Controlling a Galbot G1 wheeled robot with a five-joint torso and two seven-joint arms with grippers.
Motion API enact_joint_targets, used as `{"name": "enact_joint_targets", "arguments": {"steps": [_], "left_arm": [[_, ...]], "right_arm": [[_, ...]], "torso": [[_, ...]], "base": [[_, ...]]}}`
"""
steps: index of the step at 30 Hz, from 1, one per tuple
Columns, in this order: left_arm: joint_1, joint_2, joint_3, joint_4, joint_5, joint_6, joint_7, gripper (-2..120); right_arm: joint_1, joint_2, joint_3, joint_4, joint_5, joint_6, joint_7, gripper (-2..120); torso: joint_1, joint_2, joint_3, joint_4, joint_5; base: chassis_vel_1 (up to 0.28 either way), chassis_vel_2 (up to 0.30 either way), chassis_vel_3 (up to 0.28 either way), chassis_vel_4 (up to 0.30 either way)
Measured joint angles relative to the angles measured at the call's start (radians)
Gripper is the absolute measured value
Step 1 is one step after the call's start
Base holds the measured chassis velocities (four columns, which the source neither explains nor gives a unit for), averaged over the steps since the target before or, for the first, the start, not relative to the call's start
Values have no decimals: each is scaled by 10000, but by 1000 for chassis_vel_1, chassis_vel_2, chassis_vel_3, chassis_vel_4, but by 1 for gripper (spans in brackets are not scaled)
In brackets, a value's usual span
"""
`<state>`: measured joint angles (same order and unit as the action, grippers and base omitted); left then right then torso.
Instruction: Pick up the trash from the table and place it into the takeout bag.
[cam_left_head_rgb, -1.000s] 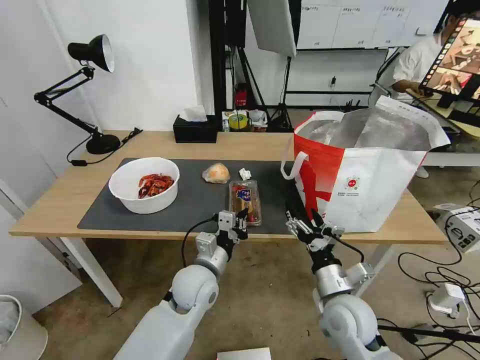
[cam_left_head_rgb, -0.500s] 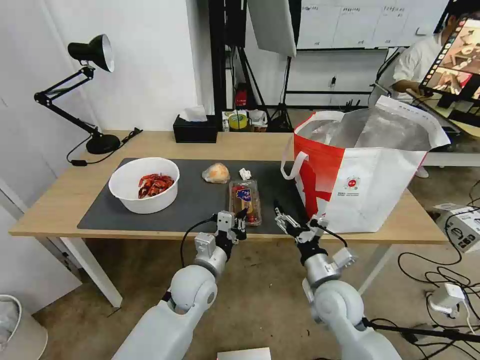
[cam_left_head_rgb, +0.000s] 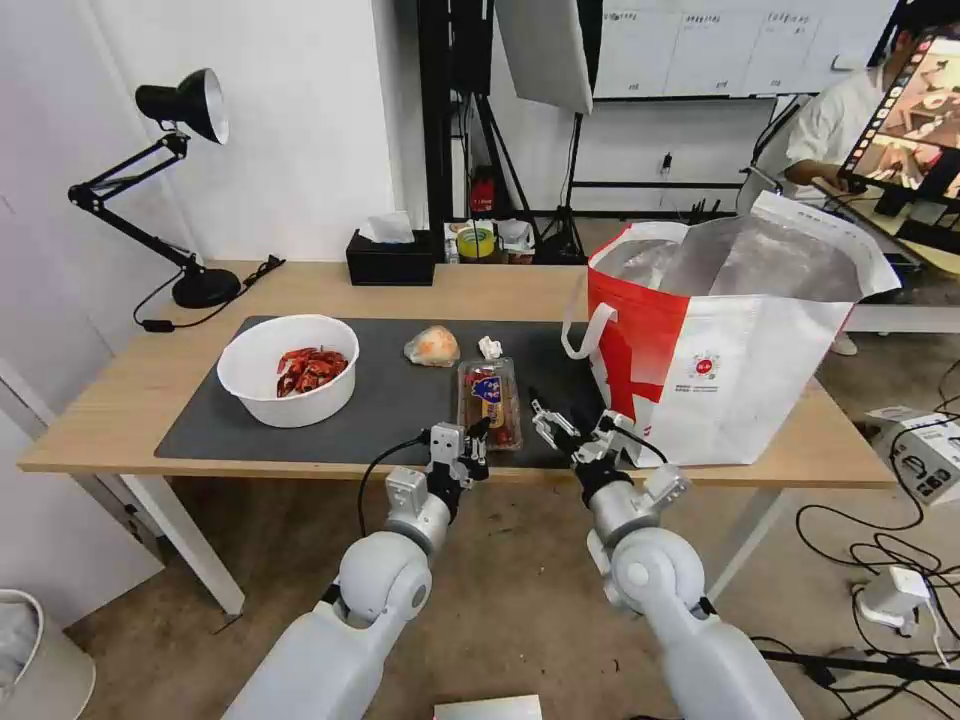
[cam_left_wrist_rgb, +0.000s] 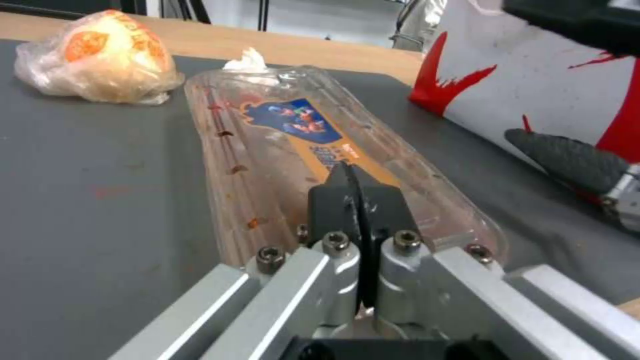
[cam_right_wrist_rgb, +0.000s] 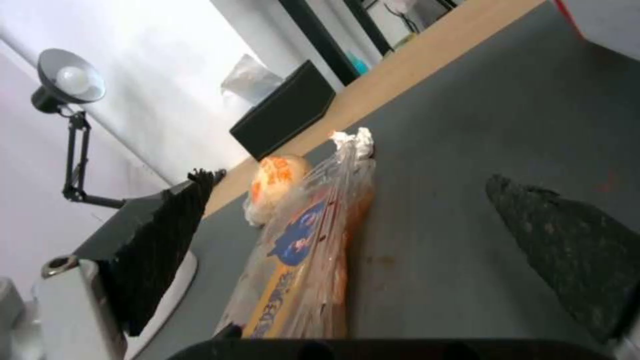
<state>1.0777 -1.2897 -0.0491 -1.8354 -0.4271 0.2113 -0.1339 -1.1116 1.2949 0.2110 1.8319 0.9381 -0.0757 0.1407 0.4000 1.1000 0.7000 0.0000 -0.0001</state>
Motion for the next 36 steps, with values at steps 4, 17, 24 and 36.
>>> {"name": "enact_joint_targets", "arguments": {"steps": [4,17,24,36], "left_arm": [[0,-1,-12,2,0,-5,0,0],[-10,-130,80,39,24,-6,0,0],[-32,-127,47,98,29,-17,3,0],[-33,-103,9,158,23,-56,4,0]], "right_arm": [[372,81,-126,-236,130,-261,295,100],[880,80,-432,-617,245,-827,543,100],[1424,210,-704,-1133,270,-841,543,100],[1697,363,-999,-1482,365,-988,595,100]], "torso": [[0,0,0,0,1],[-1,0,0,0,1],[-1,2,-1,0,0],[-1,1,0,0,0]], "base": [[0,0,0,0],[0,0,0,0],[0,0,0,0],[0,0,0,0]]}}
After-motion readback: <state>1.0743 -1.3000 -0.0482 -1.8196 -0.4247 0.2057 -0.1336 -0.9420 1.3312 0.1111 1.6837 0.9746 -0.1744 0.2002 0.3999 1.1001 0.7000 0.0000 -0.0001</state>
